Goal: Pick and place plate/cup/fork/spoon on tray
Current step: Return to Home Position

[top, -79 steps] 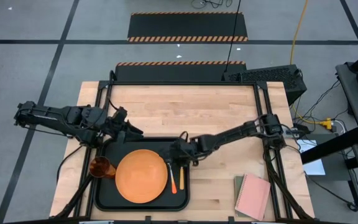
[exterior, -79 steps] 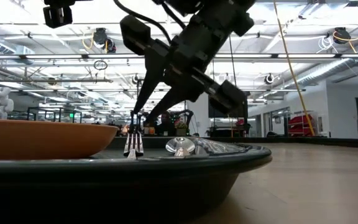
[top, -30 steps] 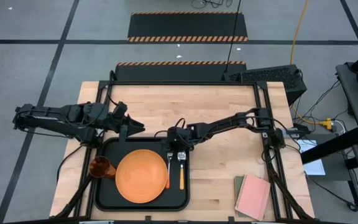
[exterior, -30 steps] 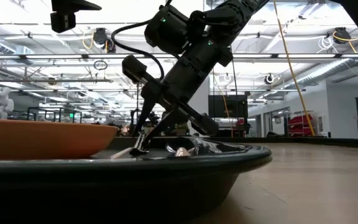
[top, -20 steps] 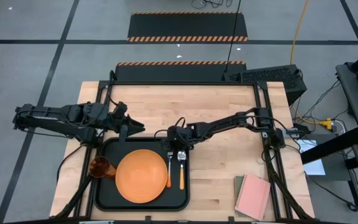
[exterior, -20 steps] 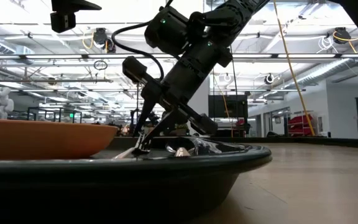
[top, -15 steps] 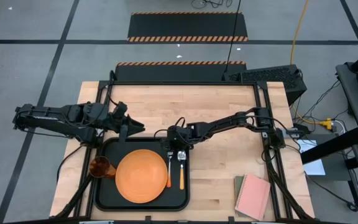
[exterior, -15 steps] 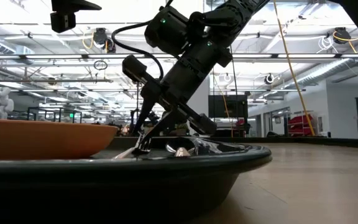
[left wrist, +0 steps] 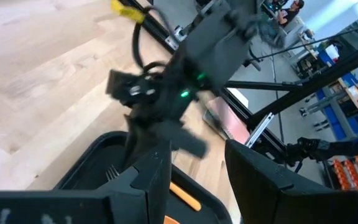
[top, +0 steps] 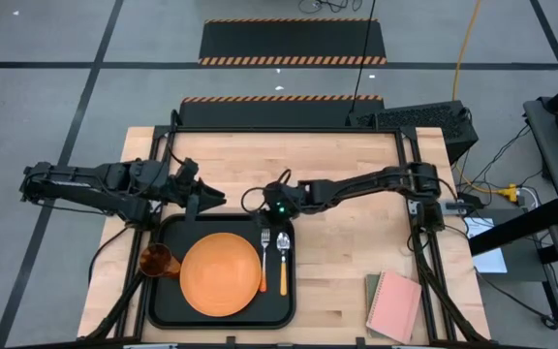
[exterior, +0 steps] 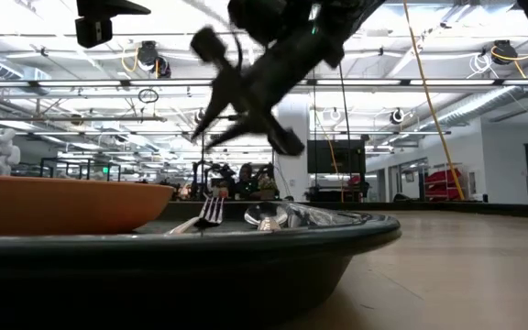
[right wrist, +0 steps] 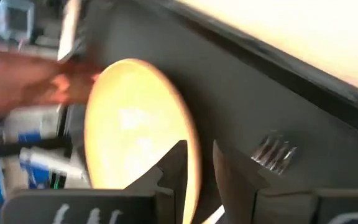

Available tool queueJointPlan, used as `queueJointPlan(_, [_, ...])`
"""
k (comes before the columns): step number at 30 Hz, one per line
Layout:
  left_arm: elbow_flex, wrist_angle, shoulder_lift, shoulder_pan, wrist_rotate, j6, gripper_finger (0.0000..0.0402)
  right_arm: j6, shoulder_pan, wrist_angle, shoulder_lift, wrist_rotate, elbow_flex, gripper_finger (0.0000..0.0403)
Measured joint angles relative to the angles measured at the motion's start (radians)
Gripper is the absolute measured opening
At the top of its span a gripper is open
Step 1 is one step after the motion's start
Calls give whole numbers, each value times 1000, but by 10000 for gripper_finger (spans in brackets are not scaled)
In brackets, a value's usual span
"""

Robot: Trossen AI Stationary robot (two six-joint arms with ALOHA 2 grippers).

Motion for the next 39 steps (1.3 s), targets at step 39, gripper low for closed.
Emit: queueJointPlan(39, [31, -116, -96, 0, -85, 456, 4, -828, 50, 509, -972, 114, -887, 0])
